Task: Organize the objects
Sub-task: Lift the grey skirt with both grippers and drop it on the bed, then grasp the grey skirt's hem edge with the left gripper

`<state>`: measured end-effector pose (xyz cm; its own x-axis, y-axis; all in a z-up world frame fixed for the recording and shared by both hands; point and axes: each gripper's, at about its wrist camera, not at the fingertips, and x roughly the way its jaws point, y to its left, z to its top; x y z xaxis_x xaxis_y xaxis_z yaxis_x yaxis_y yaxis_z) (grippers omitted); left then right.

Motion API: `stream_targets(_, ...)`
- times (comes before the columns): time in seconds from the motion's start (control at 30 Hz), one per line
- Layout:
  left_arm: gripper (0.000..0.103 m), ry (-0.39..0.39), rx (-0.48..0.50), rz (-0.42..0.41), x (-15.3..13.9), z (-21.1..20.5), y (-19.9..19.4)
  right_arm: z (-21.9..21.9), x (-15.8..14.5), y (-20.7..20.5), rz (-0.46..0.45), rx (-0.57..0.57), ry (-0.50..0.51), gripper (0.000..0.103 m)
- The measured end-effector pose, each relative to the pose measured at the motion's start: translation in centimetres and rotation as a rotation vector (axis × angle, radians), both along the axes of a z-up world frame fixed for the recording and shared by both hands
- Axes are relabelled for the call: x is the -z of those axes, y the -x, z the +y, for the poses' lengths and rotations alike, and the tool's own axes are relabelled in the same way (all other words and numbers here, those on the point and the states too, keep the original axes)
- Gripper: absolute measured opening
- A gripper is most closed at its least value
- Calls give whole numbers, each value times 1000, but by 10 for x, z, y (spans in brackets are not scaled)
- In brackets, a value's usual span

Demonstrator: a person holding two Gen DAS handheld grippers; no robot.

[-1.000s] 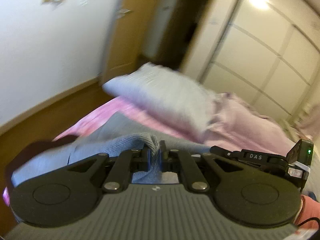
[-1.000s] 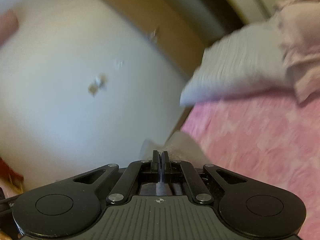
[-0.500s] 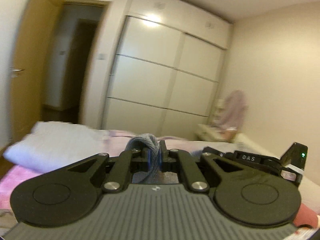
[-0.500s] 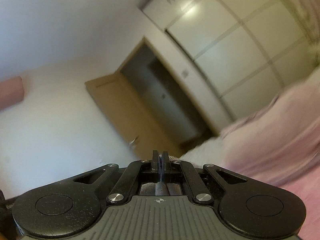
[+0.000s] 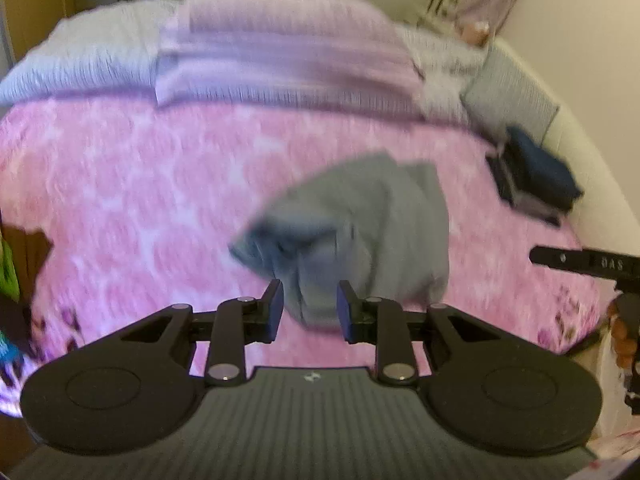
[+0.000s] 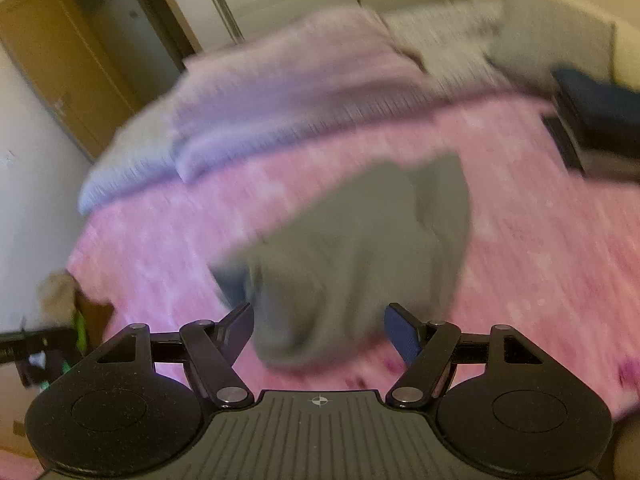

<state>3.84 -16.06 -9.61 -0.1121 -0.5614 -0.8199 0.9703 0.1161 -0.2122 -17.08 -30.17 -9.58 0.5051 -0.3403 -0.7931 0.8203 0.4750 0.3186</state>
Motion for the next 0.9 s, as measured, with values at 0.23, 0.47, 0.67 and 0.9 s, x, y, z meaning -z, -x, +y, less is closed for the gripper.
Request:
stream_targets(0.23, 35, -46, 72, -44, -1, -5, 65, 14, 8, 47, 6, 10, -52, 69)
stream_targets(0.47, 42, -57, 193, -90, 0, -18, 96, 17, 20, 50, 10, 53, -63, 69)
stream_targets(0.67, 43, -57, 283, -84, 4, -44, 100, 9, 19, 52, 39, 146, -64, 69)
stream_targets(0.9, 44, -80, 350, -105, 12, -67, 93, 11, 27, 39, 54, 197, -83, 69)
